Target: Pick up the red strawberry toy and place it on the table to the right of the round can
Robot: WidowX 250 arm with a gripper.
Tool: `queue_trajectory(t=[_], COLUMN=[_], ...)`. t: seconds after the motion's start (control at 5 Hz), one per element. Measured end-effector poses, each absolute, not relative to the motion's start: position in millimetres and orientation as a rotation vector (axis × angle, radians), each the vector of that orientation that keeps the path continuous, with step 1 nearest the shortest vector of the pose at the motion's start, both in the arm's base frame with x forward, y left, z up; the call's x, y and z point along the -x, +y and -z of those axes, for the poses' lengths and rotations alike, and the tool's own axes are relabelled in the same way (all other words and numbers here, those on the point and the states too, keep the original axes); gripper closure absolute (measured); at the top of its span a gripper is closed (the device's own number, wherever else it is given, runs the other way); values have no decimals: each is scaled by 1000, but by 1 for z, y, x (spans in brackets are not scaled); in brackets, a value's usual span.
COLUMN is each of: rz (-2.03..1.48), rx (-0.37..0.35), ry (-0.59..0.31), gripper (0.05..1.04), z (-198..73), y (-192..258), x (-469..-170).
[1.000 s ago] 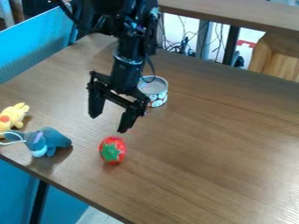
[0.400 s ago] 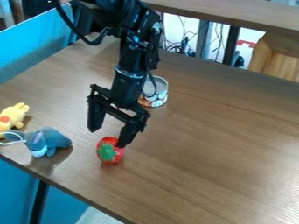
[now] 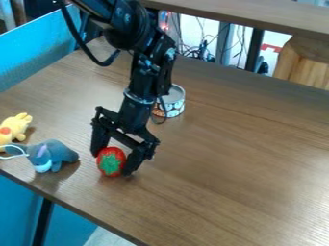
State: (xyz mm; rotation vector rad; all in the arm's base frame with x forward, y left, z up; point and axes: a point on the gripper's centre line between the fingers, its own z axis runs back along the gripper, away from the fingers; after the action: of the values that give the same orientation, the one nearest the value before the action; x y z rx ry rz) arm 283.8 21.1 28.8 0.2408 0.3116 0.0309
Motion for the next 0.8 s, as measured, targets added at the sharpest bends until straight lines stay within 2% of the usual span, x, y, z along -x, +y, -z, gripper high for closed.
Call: queue_trajectory(t=[0.2, 0.4, 0.6, 0.8], rz=[-37, -19, 19, 148], rx=[-245, -242, -235, -267], ry=[321, 323, 283, 112], gripper=[119, 260, 262, 262], z=[-25, -26, -37, -68], y=[22, 21, 19, 2], x=[-283, -285, -296, -331])
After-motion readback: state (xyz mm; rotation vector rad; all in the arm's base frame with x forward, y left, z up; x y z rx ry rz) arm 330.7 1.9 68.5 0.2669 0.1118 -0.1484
